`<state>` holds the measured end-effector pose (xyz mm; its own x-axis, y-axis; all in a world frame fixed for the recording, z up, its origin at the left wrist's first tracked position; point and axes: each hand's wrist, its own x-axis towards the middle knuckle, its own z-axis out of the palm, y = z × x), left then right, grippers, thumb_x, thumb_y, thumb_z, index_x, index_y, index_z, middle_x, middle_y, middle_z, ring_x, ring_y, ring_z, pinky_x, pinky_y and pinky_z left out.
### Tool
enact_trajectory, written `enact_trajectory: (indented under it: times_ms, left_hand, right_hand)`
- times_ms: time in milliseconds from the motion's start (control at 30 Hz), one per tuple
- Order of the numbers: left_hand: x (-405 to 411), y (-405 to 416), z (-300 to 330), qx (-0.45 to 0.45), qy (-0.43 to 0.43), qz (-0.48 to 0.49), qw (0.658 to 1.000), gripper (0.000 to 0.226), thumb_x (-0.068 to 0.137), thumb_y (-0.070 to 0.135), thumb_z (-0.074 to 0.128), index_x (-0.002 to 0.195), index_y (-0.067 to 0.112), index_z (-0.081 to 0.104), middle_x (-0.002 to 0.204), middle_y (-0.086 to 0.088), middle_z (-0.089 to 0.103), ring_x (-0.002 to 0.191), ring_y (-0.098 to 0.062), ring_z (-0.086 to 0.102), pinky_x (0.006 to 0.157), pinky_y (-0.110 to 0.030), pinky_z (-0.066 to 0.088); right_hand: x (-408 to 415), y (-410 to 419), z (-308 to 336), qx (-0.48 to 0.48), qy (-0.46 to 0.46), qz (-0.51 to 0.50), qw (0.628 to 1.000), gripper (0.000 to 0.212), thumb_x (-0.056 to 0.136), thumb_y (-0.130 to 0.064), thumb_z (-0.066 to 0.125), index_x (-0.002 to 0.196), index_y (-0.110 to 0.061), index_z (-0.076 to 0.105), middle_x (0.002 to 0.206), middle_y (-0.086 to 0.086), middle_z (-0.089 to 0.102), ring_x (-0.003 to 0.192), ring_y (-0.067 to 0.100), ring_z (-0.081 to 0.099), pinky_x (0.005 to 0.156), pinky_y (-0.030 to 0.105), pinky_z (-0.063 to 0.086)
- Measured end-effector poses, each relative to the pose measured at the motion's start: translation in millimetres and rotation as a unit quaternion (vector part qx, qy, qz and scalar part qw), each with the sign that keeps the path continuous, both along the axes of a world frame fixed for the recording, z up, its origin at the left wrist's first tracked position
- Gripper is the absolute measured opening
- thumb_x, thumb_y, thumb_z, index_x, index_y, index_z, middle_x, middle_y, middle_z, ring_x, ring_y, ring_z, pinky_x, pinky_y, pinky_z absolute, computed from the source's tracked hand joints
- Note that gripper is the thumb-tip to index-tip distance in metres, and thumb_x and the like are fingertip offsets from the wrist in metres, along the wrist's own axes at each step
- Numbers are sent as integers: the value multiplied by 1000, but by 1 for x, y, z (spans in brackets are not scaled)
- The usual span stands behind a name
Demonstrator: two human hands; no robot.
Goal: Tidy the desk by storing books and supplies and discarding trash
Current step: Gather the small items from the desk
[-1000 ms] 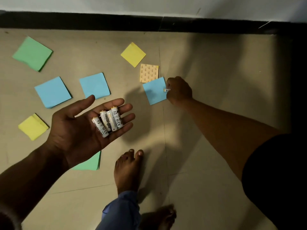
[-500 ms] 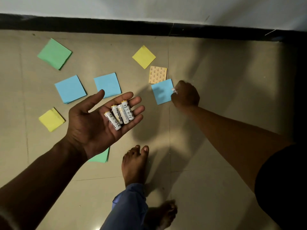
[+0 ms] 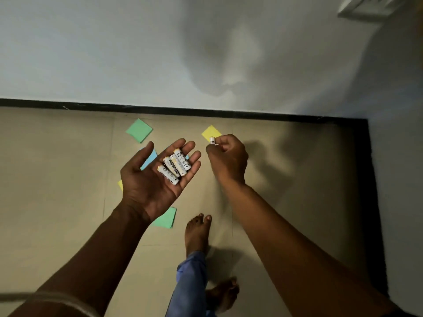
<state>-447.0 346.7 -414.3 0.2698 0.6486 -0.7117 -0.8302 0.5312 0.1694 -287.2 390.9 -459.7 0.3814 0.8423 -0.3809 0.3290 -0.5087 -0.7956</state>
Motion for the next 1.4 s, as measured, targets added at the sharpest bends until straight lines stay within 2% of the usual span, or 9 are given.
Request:
enact_trajectory:
  times_ms: [167, 300, 433, 567, 667, 833, 1067, 1233, 1400]
  left_hand:
    - [-6, -19, 107, 20, 38, 37, 998, 62, 99, 42, 47, 146, 2, 51, 144, -19, 58, 135, -40, 54, 117, -50, 38]
    - [10, -32, 204, 39, 53, 31, 997, 63, 95, 45, 53, 141, 3, 57, 138, -18, 62, 124, -37, 63, 108, -47, 49]
    - [42, -54, 299, 57, 49, 2, 997, 63, 95, 47, 55, 141, 5, 56, 130, -20, 61, 113, -35, 64, 114, -45, 37]
    - [76, -77, 374, 86, 40, -42, 995, 56, 95, 45, 55, 137, 9, 60, 110, -14, 69, 93, -30, 69, 92, -41, 51]
    - [104, -87, 406, 100, 25, -78, 992, 49, 95, 41, 55, 132, 9, 63, 112, -14, 69, 94, -32, 68, 89, -41, 52]
    - [169, -90, 434, 126, 3, -196, 972, 38, 90, 28, 62, 124, 11, 57, 112, -13, 61, 105, -30, 62, 102, -39, 46]
    - [280, -81, 448, 160, 44, -368, 915, 31, 93, -2, 53, 121, 11, 58, 100, -17, 67, 95, -28, 66, 70, -37, 63]
    - [334, -60, 451, 182, 125, -487, 845, 31, 87, -8, 49, 115, -3, 61, 100, -22, 64, 92, -33, 64, 75, -39, 60]
    - [362, -31, 439, 185, 197, -546, 793, 24, 82, 4, 52, 84, -7, 73, 85, -20, 68, 75, -32, 61, 71, -37, 41]
  right_hand:
    - [-12, -33, 139, 91, 13, 43, 995, 14, 81, -17, 69, 93, -24, 71, 86, -9, 72, 77, 3, 67, 68, 21, 54]
    - [-11, -61, 241, 128, -23, 129, 983, 14, 79, -28, 67, 93, -28, 70, 88, -12, 70, 78, 5, 66, 72, 33, 58]
    - [3, -96, 339, 167, -104, 219, 956, 18, 82, -26, 73, 100, -28, 71, 96, -12, 67, 86, 8, 62, 76, 32, 58]
    - [34, -130, 415, 200, -175, 239, 934, 30, 83, -35, 72, 112, -28, 70, 101, -11, 63, 89, 10, 61, 76, 29, 57]
    - [65, -153, 450, 238, -192, 210, 929, 29, 85, -35, 70, 113, -29, 69, 104, -10, 62, 91, 10, 62, 77, 31, 57]
    - [135, -186, 486, 256, -214, 105, 937, 20, 88, -28, 65, 108, -31, 68, 106, -10, 61, 89, 11, 64, 76, 34, 58]
    - [230, -213, 494, 194, -254, 17, 947, 30, 86, -27, 62, 114, -33, 68, 109, -11, 58, 98, 11, 60, 86, 33, 55]
    - [267, -202, 489, 105, -212, -36, 971, 37, 89, -28, 62, 124, -36, 66, 127, -13, 60, 114, 11, 60, 98, 31, 54]
    - [292, -171, 456, 8, -97, -84, 992, 39, 82, -36, 61, 121, -37, 64, 112, -11, 73, 102, 15, 70, 84, 40, 62]
